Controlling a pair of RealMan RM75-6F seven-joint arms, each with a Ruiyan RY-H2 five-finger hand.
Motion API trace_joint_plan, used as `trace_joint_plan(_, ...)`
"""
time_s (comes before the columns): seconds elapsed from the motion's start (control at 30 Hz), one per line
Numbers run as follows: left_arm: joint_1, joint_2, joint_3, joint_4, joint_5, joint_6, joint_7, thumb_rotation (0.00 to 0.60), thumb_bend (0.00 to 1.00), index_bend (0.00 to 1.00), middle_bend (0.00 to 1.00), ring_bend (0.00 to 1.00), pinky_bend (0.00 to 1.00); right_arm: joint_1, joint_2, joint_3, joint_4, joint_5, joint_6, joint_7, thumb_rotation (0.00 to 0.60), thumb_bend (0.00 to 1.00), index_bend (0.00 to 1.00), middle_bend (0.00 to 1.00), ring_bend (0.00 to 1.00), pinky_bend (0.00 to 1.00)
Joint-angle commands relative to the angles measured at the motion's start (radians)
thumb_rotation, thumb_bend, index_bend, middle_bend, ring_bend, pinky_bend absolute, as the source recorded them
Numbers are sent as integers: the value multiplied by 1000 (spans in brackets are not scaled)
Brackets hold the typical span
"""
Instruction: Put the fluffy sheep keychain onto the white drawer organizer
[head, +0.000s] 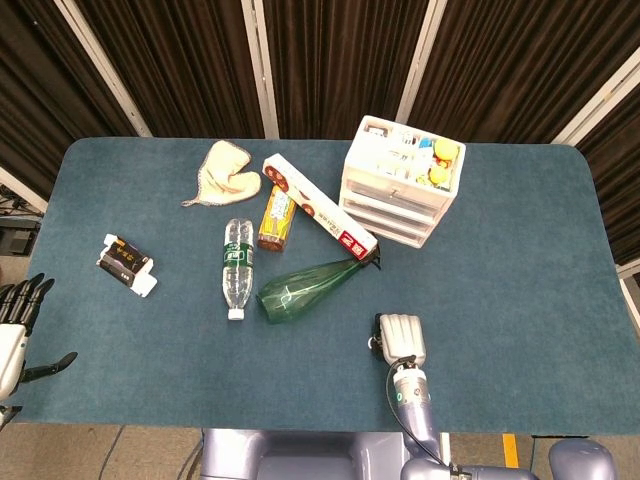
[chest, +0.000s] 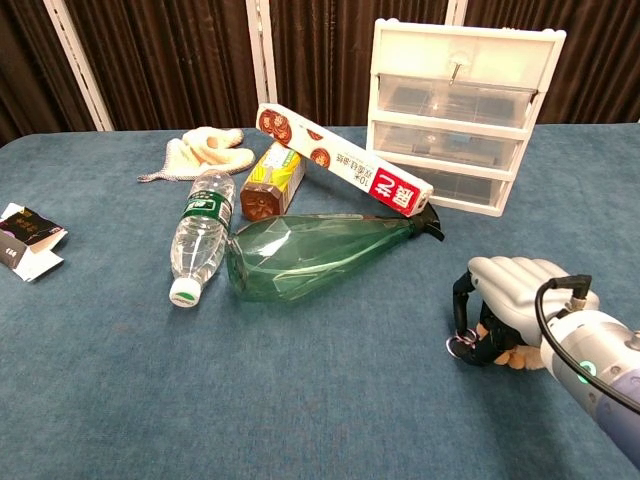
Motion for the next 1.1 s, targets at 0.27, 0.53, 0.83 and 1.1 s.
trace_joint_plan(0.27, -1, 0, 0, 0, -1, -2, 0, 600, 77, 0, 0, 0, 0, -4, -1, -5, 9, -5, -6, 11, 600, 238, 551, 1000, 1000, 899)
trace_joint_plan(0.53, 0, 0, 0, -1, -1, -1, -1, 600, 74, 0, 0, 0, 0, -8, 1, -13, 12, 0, -14, 13, 600, 297, 562, 1000, 1000, 899)
trace_joint_plan(0.83, 0, 0, -1, -1, -3, -3, -2, 600, 75, 0, 0, 0, 0, -11, 8, -16, 5, -5, -18, 18, 600, 368, 575, 1000, 1000, 899)
trace_joint_plan(1.1, -1, 0, -1, -1, -3, -3, -3, 600, 73, 0, 0, 0, 0, -12, 25, -16, -27, -45, -10, 43, 600, 380, 584, 1000, 1000, 899)
